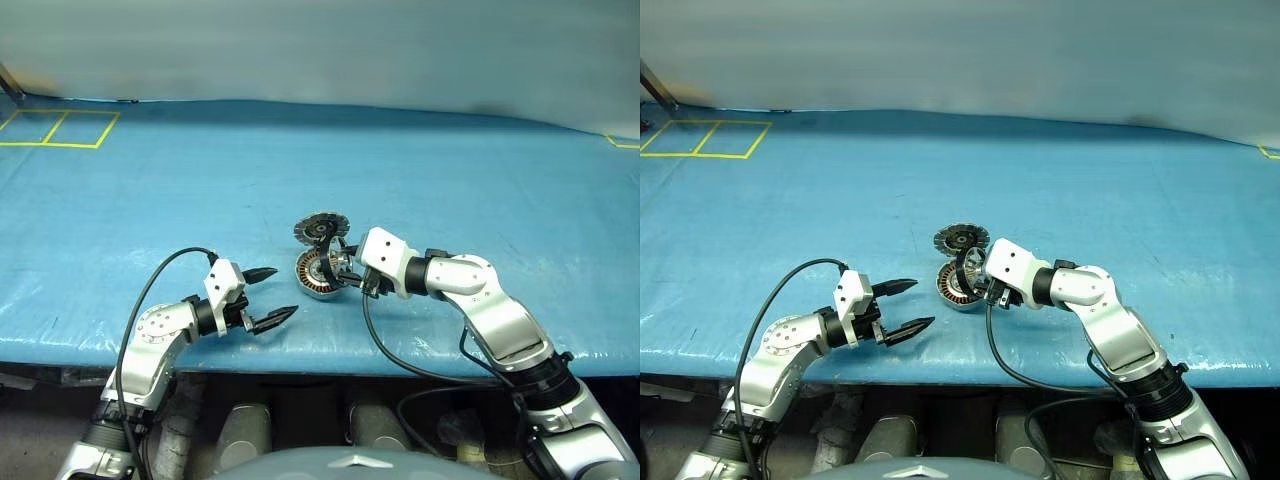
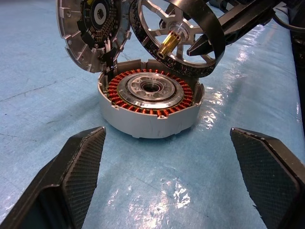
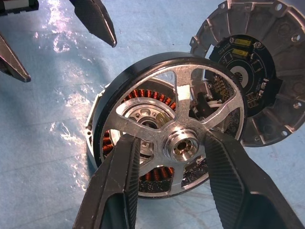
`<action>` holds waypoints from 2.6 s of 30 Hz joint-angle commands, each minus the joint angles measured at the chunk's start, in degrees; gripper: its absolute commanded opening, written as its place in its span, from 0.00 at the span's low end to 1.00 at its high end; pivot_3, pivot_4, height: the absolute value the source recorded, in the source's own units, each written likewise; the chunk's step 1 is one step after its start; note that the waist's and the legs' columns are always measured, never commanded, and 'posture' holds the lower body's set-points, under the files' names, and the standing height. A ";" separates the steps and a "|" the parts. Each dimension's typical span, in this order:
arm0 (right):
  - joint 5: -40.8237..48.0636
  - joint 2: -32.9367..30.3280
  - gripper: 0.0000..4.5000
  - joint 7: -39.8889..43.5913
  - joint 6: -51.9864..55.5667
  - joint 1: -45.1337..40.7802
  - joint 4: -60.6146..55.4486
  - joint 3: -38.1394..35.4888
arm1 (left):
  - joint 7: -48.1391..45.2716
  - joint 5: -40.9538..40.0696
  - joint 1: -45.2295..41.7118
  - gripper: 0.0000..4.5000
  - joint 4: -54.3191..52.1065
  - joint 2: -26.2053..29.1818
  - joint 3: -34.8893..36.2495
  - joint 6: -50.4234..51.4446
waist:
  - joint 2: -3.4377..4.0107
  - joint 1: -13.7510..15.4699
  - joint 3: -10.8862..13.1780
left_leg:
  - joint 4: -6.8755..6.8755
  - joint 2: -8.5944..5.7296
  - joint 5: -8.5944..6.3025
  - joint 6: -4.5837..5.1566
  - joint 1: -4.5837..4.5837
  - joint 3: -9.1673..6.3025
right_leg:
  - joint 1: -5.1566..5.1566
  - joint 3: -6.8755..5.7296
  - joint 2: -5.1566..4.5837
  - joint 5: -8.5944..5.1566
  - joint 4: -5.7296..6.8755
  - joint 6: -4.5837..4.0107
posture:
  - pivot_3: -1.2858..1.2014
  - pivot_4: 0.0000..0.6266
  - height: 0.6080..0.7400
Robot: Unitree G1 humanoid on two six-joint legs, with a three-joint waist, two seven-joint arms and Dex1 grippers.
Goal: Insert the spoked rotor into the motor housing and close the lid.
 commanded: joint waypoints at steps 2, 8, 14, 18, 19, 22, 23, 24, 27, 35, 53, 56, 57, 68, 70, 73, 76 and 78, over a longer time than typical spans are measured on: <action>-1.29 -1.36 0.37 1.93 -1.51 -1.41 -1.19 1.75 | 0.22 0.03 -0.05 1.00 0.26 -0.65 0.44 -1.24 | 0.00 0.02 0.00 | 0.00 0.00 0.00 0.00 0.00 0.00 | 0.00 0.00 0.00 0.00 0.00 0.01 | 0.52 0.24 1.00; -4.18 -2.59 0.37 3.04 -3.18 -2.76 -0.21 4.49 | 0.42 0.30 -0.15 1.00 0.35 -1.29 0.13 -1.31 | 0.00 0.02 0.00 | 0.00 0.00 0.00 0.00 0.00 -0.01 | 0.00 0.00 0.00 0.00 0.00 0.00 | 0.52 0.24 1.00; -7.90 -2.94 0.37 3.12 -4.76 -4.40 0.24 6.24 | 1.14 0.75 -0.01 1.00 -0.29 -2.11 -0.46 -1.00 | 0.00 0.02 0.00 | 0.01 0.00 0.00 0.00 0.00 -0.01 | 0.00 -0.01 0.00 0.00 0.00 0.01 | 0.52 0.24 1.00; -9.23 -2.40 0.45 2.65 -6.18 -4.40 0.96 6.50 | 2.10 1.05 -1.16 1.00 -0.02 -2.99 -1.23 -0.24 | 0.00 0.08 0.00 | 0.01 0.00 0.00 0.00 0.00 -0.01 | 0.01 -0.01 -0.01 0.01 -0.01 0.01 | 0.52 0.24 1.00; -9.32 -2.29 0.54 2.92 -6.10 -4.41 0.99 6.58 | 2.25 1.19 -2.66 1.00 1.12 -3.46 -1.34 0.18 | 0.00 0.11 0.00 | 0.00 -0.01 0.00 0.00 0.00 -0.01 | 0.01 -0.01 -0.01 0.01 -0.01 0.01 | 0.52 0.24 1.00; -11.30 -2.07 0.74 1.87 -5.59 -4.56 0.92 6.75 | 2.20 1.44 -4.84 1.00 3.17 -4.14 -1.33 0.60 | -0.01 0.31 0.00 | 0.07 -0.02 0.00 0.00 0.00 -0.03 | 0.02 -0.03 0.01 0.01 0.01 0.02 | 0.52 0.24 1.00; -11.54 -2.21 0.81 2.08 -5.53 -4.65 0.73 6.82 | 2.14 1.46 -4.97 1.00 3.42 -4.19 -1.30 0.56 | 0.00 0.13 0.00 | 0.08 -0.01 0.00 0.00 -0.01 -0.03 | 0.02 -0.02 0.01 0.02 0.01 0.03 | 0.52 0.24 1.00; -10.73 -2.38 0.81 3.08 -5.27 -4.53 0.04 6.60 | 2.09 1.46 -5.00 1.00 3.58 -4.21 -1.29 0.49 | 0.00 -0.05 0.00 | 0.08 -0.01 0.00 0.00 0.00 0.00 | 0.02 0.01 0.00 0.03 0.01 0.05 | 0.52 0.24 1.00; -8.50 -2.08 0.81 4.48 -4.31 -4.08 -1.78 5.40 | 2.08 1.26 -4.78 1.00 3.32 -4.11 -1.17 0.49 | 0.00 -0.11 0.01 | 0.04 -0.01 -0.02 0.03 0.00 0.00 | 0.00 0.00 0.00 0.15 0.00 0.24 | 0.52 0.24 1.00; 1.97 2.50 0.77 3.84 -0.05 -2.03 -5.65 -1.28 | 1.44 1.07 -4.63 1.00 4.43 -4.08 -0.70 -0.52 | -0.01 -0.04 0.02 | -0.05 -0.01 -0.02 0.03 -0.02 -0.07 | 0.00 -0.04 0.00 0.14 -0.02 0.23 | 0.52 0.24 1.00; 7.09 17.37 0.01 -11.62 0.84 6.74 1.31 -3.64 | 2.88 -0.63 0.87 1.00 -2.86 -2.21 1.08 1.35 | 0.02 -0.08 0.03 | -0.05 0.04 -0.03 0.02 -0.02 -0.04 | -0.04 -0.04 0.03 -0.05 0.02 -0.09 | 0.52 0.24 1.00; 4.88 17.55 0.01 -12.16 -0.63 5.59 3.59 -0.92 | 2.27 -0.29 0.66 1.00 -2.27 -1.75 0.59 1.29 | 0.01 -0.08 0.03 | -0.04 0.03 -0.02 0.02 -0.02 -0.02 | -0.04 -0.03 0.02 -0.05 0.01 -0.10 | 0.52 0.24 1.00; 4.31 17.68 0.01 -12.43 -0.62 5.16 4.32 -0.27 | 2.04 -0.11 0.63 1.00 -1.81 -1.69 0.48 0.97 | 0.01 -0.12 0.03 | -0.04 0.02 -0.03 0.02 -0.02 -0.01 | -0.04 -0.02 0.01 -0.05 0.00 -0.09 | 0.52 0.24 1.00; -9.87 11.63 0.01 -13.73 0.04 0.78 13.69 9.58 | 0.90 -0.24 2.14 1.00 0.93 -1.89 0.96 -2.23 | 0.01 -0.10 -0.01 | -0.03 0.03 -0.02 0.02 0.05 -0.01 | 0.01 -0.02 0.01 -0.06 0.01 -0.10 | 0.52 0.24 1.00; -7.25 12.48 0.01 -12.52 0.58 1.67 12.72 8.50 | 0.96 -0.15 2.39 1.00 1.11 -2.00 0.82 -2.65 | -0.03 -0.01 -0.09 | -0.01 0.03 -0.02 0.01 0.25 -0.02 | 0.20 -0.03 0.01 -0.06 0.01 -0.10 | 0.52 0.24 1.00; -3.33 14.11 0.01 -11.11 1.76 2.64 10.74 6.14 | 1.28 0.13 1.89 1.00 1.52 -2.47 0.28 -2.66 | -0.06 -0.01 -0.10 | 0.04 0.03 -0.02 0.02 0.31 -0.02 | 0.28 -0.02 -0.01 -0.07 0.00 -0.10 | 0.52 0.24 1.00; 3.40 16.46 0.01 -8.89 1.63 4.01 7.24 2.14 | 2.25 0.30 -1.89 1.00 2.18 -3.64 -0.44 -0.25 | -0.07 0.24 -0.10 | 0.05 0.00 -0.02 0.02 0.25 -0.05 | 0.25 -0.04 -0.02 -0.07 0.00 -0.09 | 0.52 0.24 1.00; 8.52 18.65 0.01 -8.20 2.02 4.88 4.77 -1.59 | 2.67 0.33 -3.57 1.00 2.15 -4.05 -0.63 0.95 | -0.06 0.29 -0.07 | 0.06 0.00 -0.02 0.02 0.14 -0.12 | 0.19 -0.08 0.01 -0.07 0.00 -0.08 | 0.52 0.24 1.00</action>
